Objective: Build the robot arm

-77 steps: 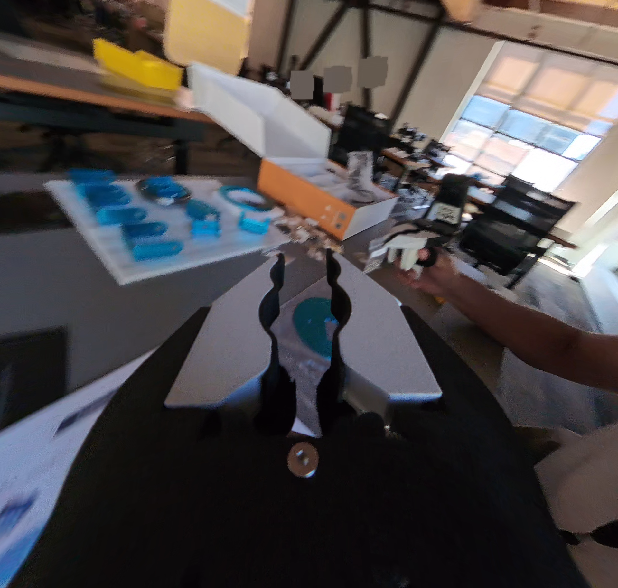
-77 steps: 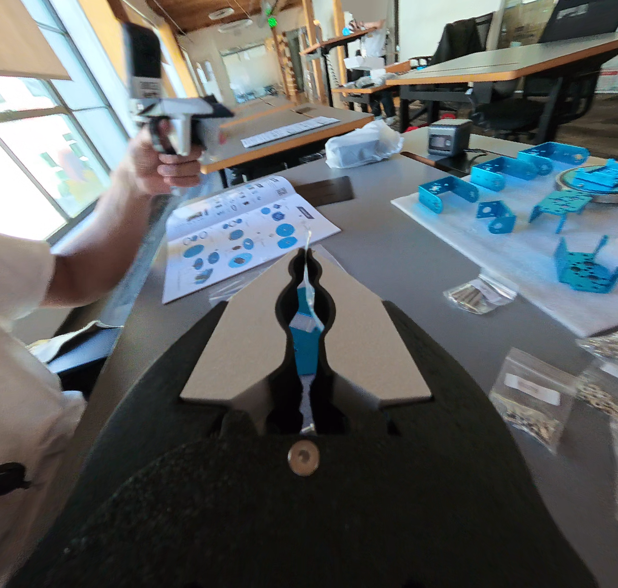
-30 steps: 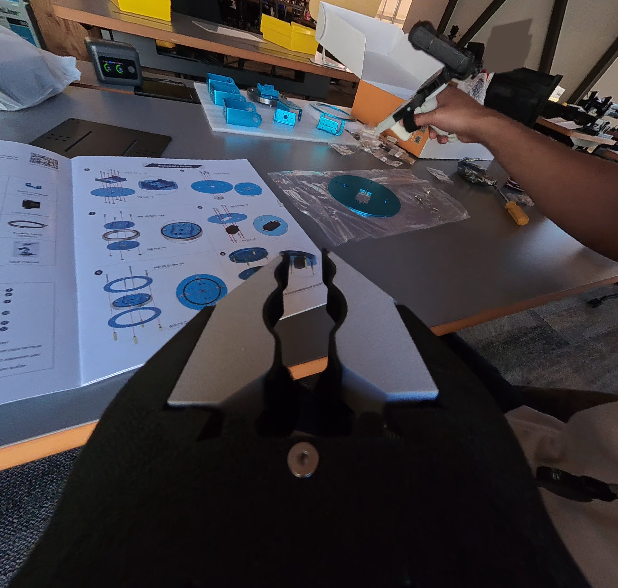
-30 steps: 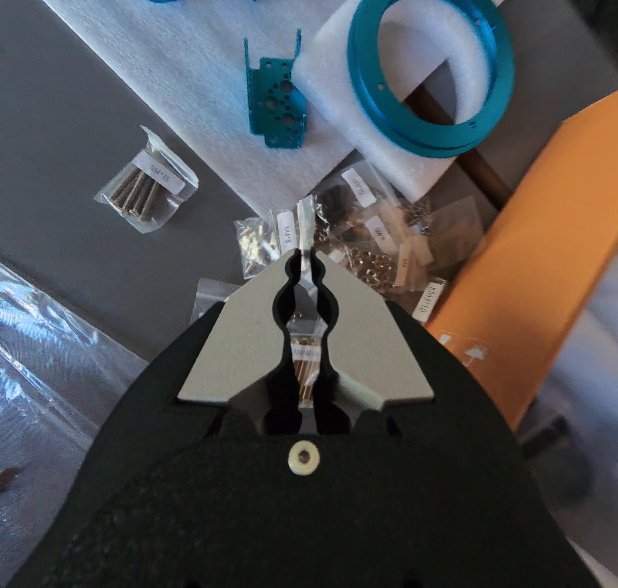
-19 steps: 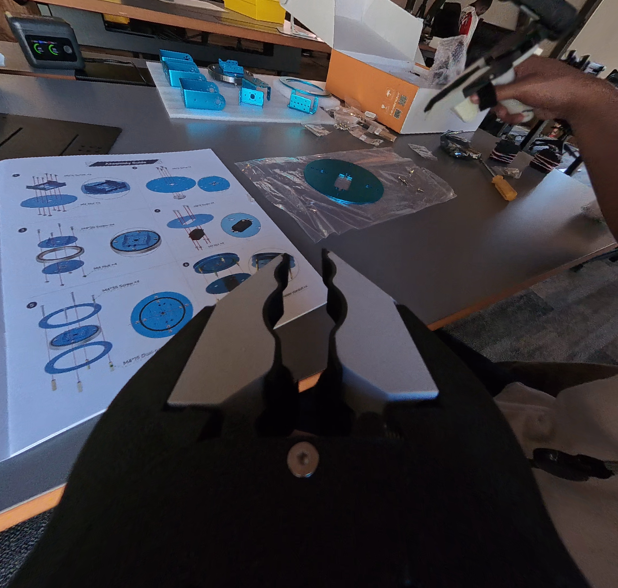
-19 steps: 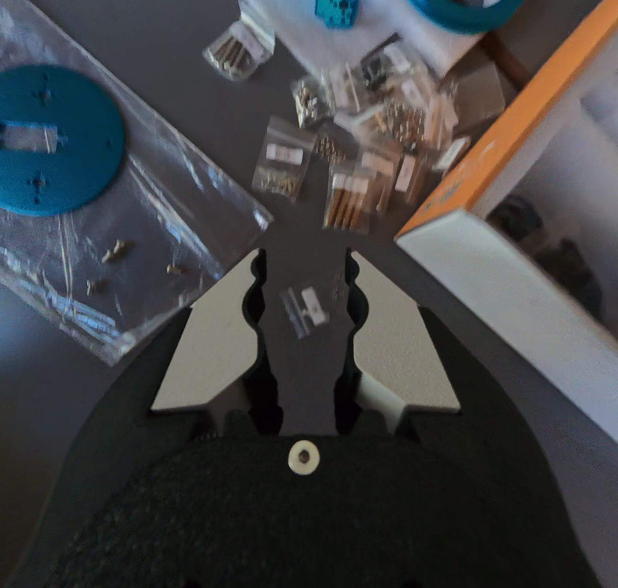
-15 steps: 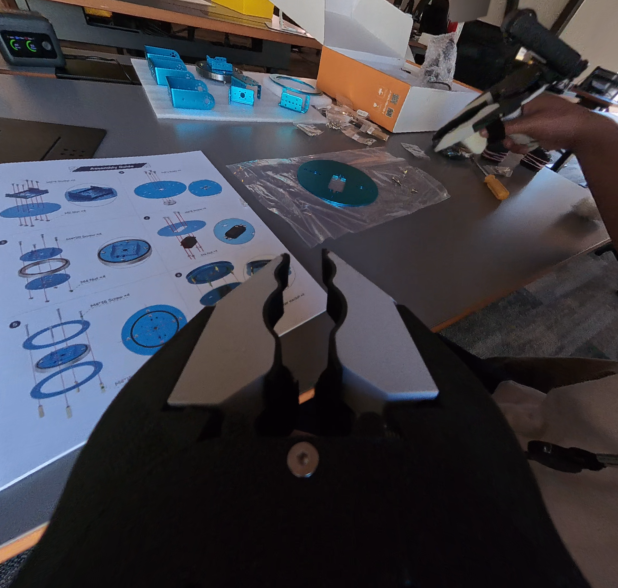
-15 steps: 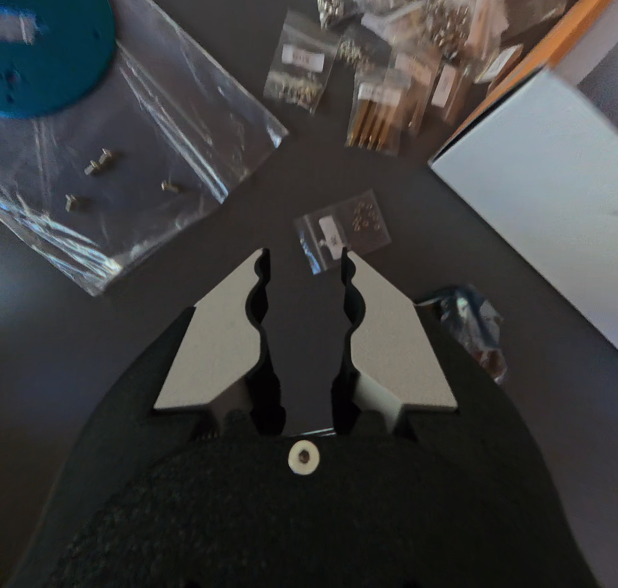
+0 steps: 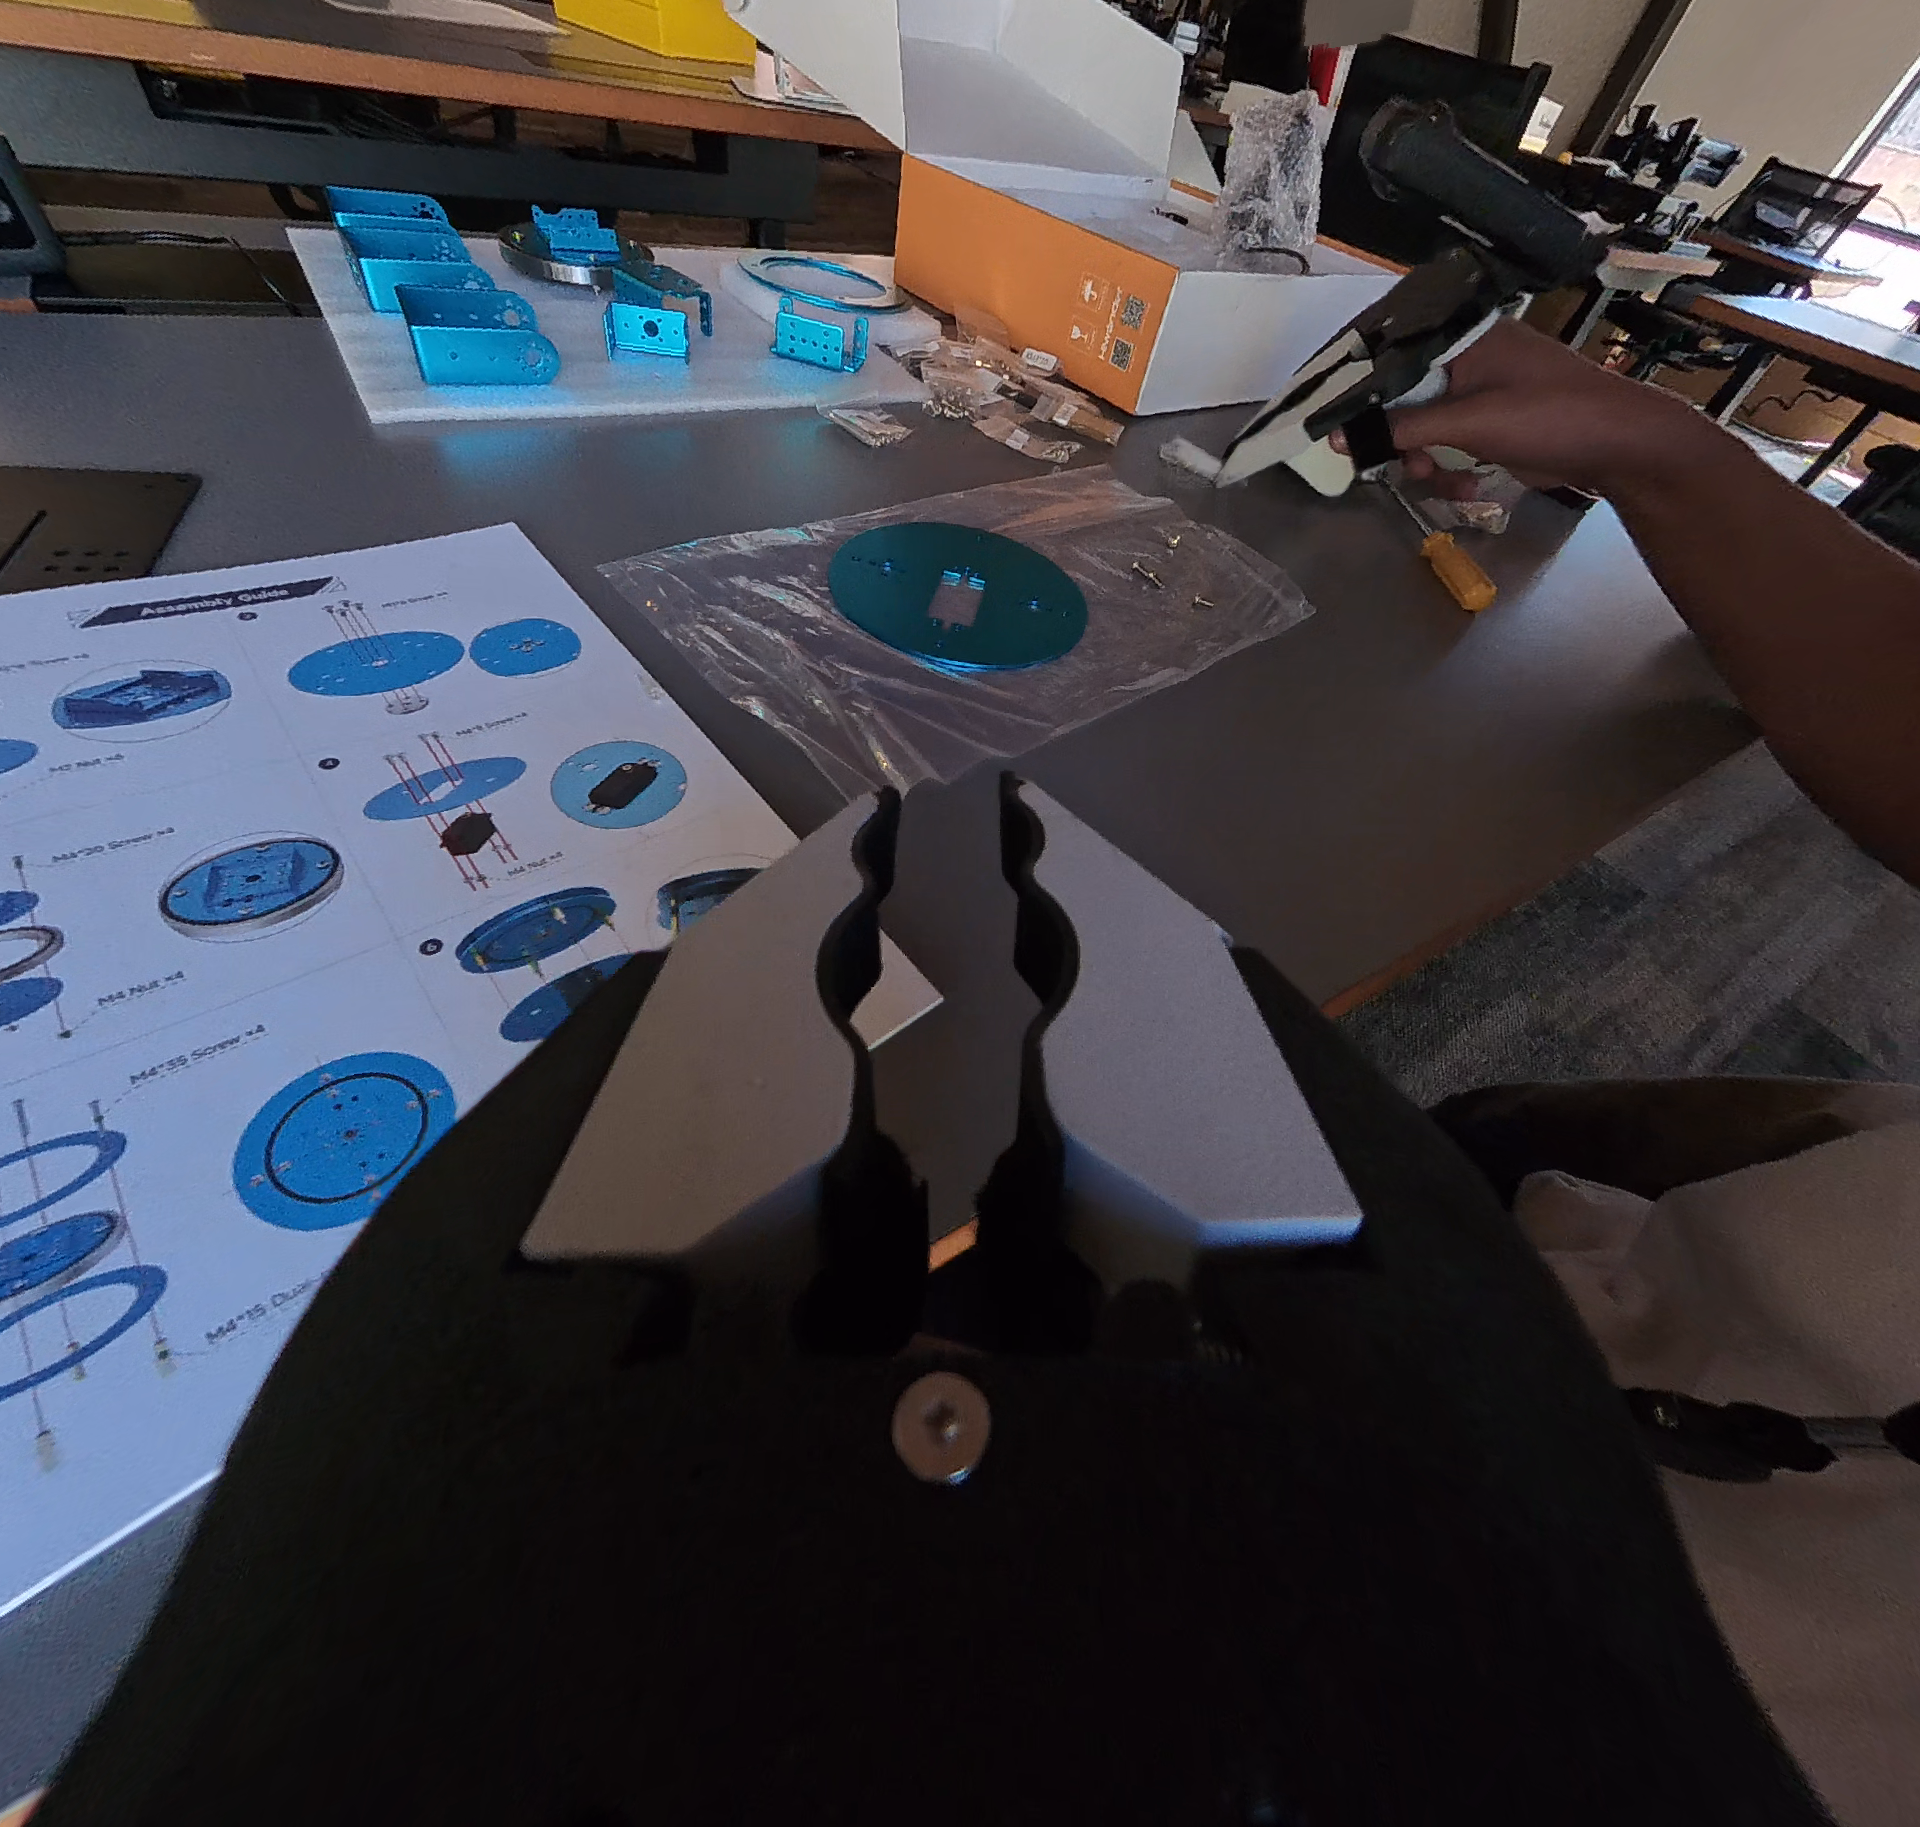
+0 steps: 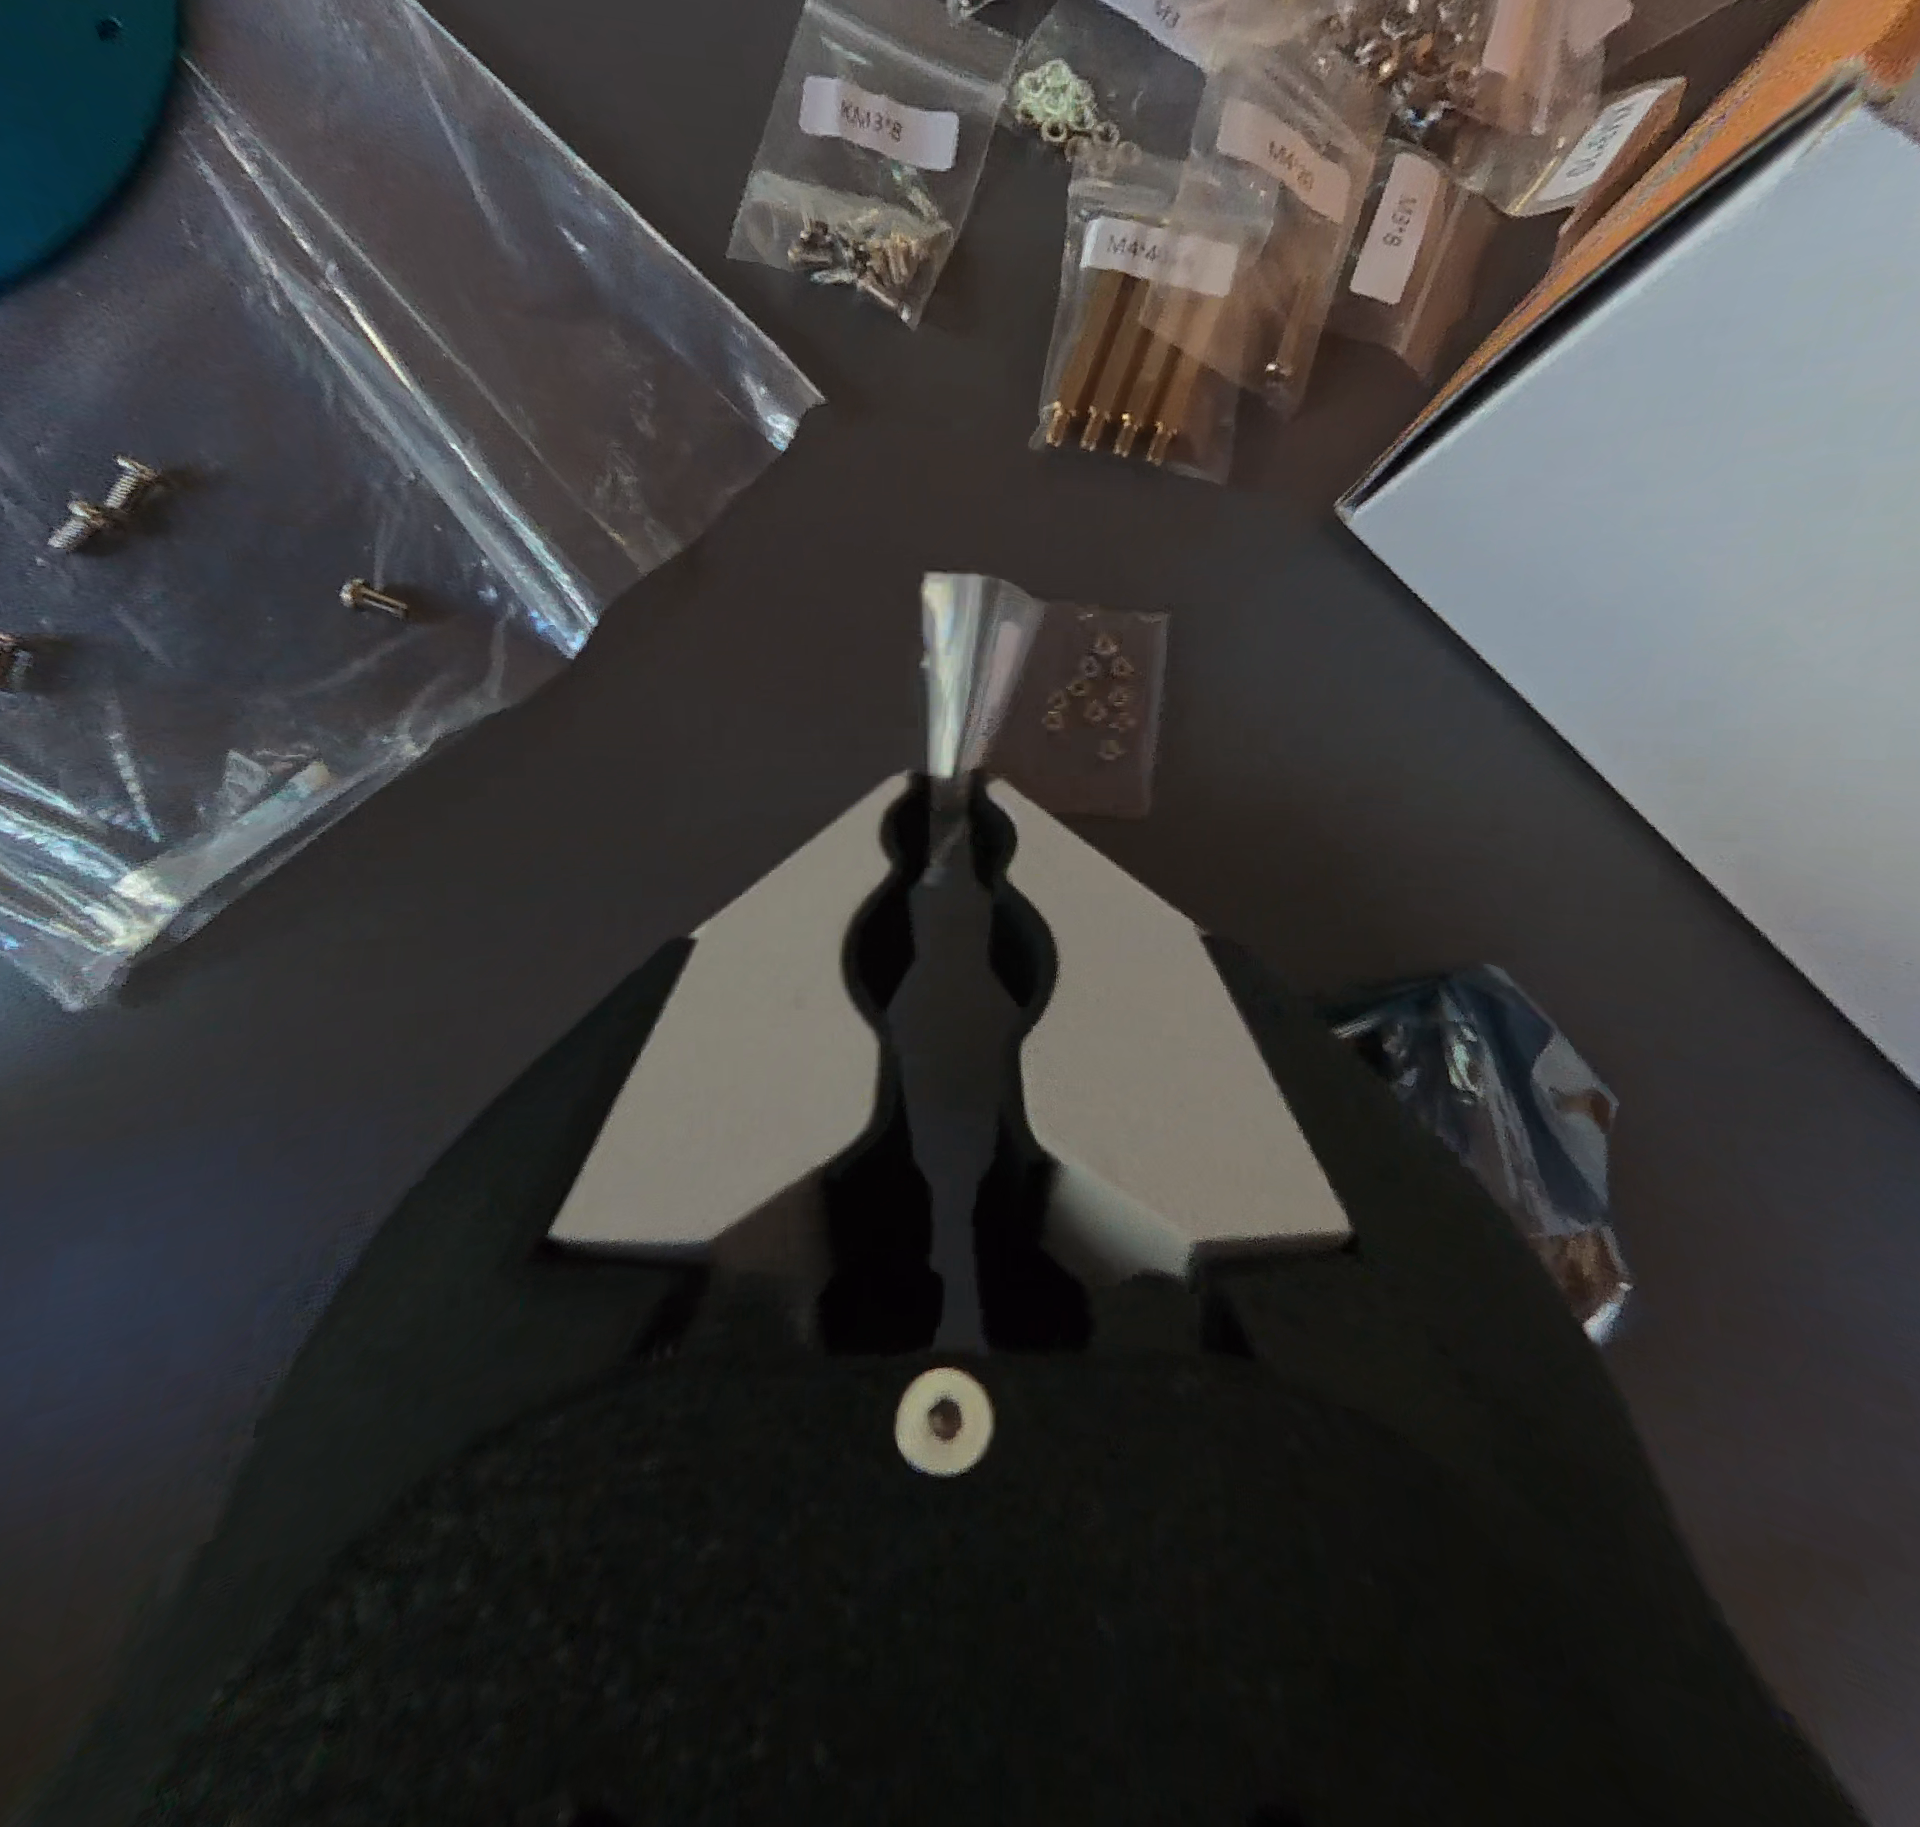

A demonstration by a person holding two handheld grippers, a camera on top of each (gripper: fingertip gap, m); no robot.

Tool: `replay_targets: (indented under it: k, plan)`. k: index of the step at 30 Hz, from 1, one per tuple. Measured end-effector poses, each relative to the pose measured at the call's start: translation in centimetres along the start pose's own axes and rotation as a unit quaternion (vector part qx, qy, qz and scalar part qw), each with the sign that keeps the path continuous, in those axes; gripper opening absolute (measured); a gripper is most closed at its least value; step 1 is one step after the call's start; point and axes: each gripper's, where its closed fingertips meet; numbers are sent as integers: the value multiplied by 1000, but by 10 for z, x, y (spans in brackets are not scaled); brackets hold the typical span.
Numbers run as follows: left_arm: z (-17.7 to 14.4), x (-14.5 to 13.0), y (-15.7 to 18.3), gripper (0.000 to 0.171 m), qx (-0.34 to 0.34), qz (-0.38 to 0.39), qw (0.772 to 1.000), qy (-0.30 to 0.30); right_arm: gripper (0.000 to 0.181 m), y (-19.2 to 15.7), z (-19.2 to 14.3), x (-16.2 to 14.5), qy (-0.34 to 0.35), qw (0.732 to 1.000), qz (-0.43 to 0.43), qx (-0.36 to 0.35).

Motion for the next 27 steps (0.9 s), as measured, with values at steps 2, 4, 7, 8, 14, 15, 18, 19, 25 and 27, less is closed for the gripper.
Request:
replay_targets:
  k: [2, 4, 7, 8, 14, 15, 18, 19, 25, 27]
  plan:
    - [-1, -2, 0, 19, 4, -6, 1000, 1, 0, 5, -4, 2, -4, 1000, -16, -9]
    - [0, -4, 0, 19, 4, -13, 1000, -3, 0, 5, -16, 19, 27, 1000, 1, 15]
    - [4, -5, 0, 19, 1, -16, 1000, -9, 0, 12, -41, 41, 47, 998, 27, 23]
    - [6, -4, -1, 19, 1, -15, 1000, -9, 0, 19, -48, 51, 63, 998, 31, 6]
    - [20, 3, 8, 19, -16, -13, 1000, -5, 0, 44, -29, 110, 99, 992, 77, -30]
    - [21, 4, 10, 19, -19, -10, 1000, -5, 0, 53, -20, 110, 81, 992, 81, -53]
    - [19, 5, 14, 19, -14, -1, 1000, -4, 0, 61, 9, 88, -13, 994, 75, -79]
    - [17, 5, 13, 19, -11, -1, 1000, -4, 0, 58, 14, 78, -35, 993, 79, -78]
    - [14, 0, 0, 18, -1, -19, 1000, -6, 14, 41, 20, 22, -86, 988, 123, -24]
    - [19, -2, -8, 19, 17, -3, 1000, -20, 18, 31, 16, 22, -55, 989, 138, 22]
Point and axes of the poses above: each gripper's, where its closed fingertips meet, z out along the fingers, x out of its top, y = z × x across the jaws, and after that the axes turned 1 degree about -z, right-handed
